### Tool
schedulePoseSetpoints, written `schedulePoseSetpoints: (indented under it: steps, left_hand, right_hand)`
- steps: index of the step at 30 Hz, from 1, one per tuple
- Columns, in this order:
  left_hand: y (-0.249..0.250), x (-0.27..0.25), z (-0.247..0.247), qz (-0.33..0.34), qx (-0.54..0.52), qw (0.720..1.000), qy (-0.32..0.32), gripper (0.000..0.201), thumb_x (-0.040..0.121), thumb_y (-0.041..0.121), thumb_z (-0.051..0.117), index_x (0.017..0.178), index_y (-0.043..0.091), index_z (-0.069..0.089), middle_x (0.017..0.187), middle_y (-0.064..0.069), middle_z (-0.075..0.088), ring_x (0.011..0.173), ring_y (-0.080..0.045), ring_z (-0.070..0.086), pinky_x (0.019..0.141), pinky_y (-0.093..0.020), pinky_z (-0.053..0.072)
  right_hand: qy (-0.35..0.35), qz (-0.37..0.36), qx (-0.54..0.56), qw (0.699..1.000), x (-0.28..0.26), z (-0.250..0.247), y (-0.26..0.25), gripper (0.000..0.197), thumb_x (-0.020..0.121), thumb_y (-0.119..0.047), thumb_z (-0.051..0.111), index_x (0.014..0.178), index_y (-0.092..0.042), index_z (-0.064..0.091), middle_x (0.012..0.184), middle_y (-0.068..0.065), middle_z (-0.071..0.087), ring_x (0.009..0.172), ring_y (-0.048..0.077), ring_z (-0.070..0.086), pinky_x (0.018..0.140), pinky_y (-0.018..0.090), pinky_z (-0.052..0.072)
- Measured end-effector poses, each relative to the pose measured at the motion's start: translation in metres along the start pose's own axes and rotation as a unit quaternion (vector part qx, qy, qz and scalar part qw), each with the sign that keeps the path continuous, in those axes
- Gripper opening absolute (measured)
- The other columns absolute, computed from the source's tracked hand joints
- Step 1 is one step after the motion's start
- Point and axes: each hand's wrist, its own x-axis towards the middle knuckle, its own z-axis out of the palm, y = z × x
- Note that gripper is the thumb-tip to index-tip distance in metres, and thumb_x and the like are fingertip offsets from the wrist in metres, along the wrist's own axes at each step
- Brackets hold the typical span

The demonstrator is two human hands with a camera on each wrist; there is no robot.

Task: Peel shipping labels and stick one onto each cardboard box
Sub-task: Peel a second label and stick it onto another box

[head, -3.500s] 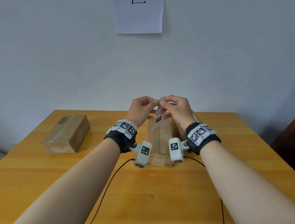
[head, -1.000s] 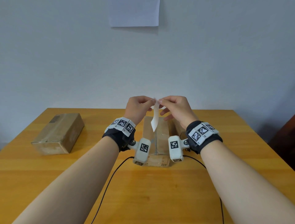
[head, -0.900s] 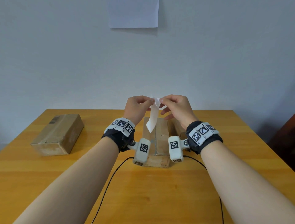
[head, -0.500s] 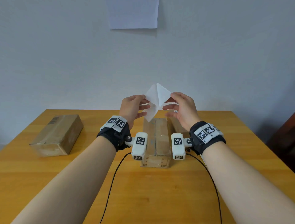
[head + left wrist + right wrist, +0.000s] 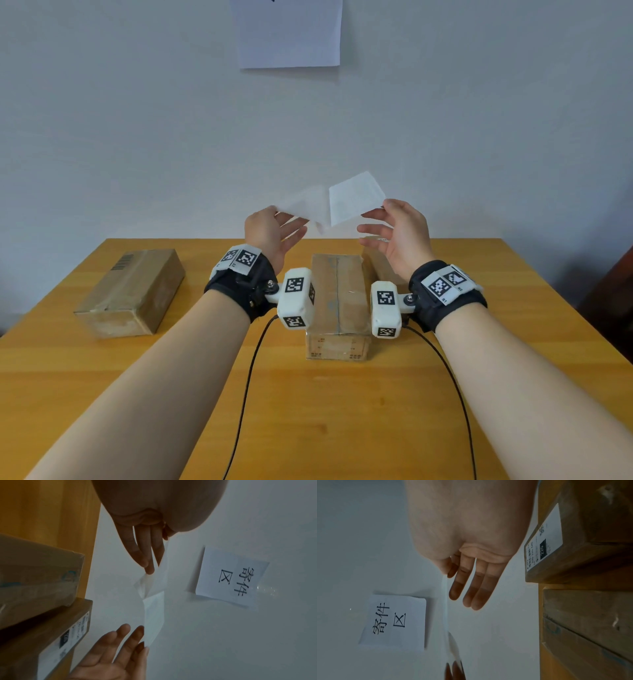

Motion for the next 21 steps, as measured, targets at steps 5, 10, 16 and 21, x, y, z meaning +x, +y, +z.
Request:
schedulePoseSetpoints:
  steps: [5,10,16,21]
  left_hand:
    - [0.002,-0.001,-0.002,-0.008,-0.069,0.996,0.047,0.046,0.107,0.0,0.033,0.152,0.0,0.036,0.134,-0.024,0.06,0.075,-0.033,0.074,0.067,-0.039,0.063]
    - [0.003,-0.003,-0.002,-0.006,-0.084,0.993,0.078,0.046,0.107,0.0,0.031,0.153,0.0,0.037,0.133,-0.021,0.06,0.077,-0.033,0.072,0.068,-0.038,0.065]
    - [0.008,-0.008,-0.003,-0.02,-0.113,0.99,0.085,0.023,0.108,0.005,0.032,0.106,0.002,0.054,0.075,-0.011,0.075,0.076,-0.033,0.076,0.089,-0.044,0.062]
    - [-0.003,-0.005,0.006,-0.038,-0.078,0.993,0.077,0.014,0.108,0.007,0.039,0.104,0.004,0.052,0.085,-0.009,0.073,0.078,-0.033,0.076,0.082,-0.044,0.064]
  right_hand:
    - [0.019,0.008,0.055,0.998,0.001,-0.002,-0.001,0.014,0.107,-0.017,0.049,0.113,-0.006,0.056,0.097,0.017,0.075,0.078,0.035,0.073,0.057,0.039,0.059]
    - [0.037,0.011,0.086,0.996,0.0,-0.007,-0.001,0.022,0.107,-0.02,0.05,0.121,-0.004,0.055,0.103,0.018,0.075,0.081,0.037,0.075,0.059,0.04,0.06]
    - [0.078,0.02,0.138,0.987,0.0,-0.023,-0.007,0.024,0.108,-0.025,0.049,0.123,-0.007,0.051,0.102,0.014,0.079,0.082,0.036,0.076,0.063,0.039,0.061]
    - [0.111,0.015,0.155,0.982,-0.002,-0.039,-0.012,0.024,0.108,-0.027,0.048,0.124,-0.009,0.052,0.102,0.013,0.079,0.086,0.036,0.077,0.064,0.038,0.061]
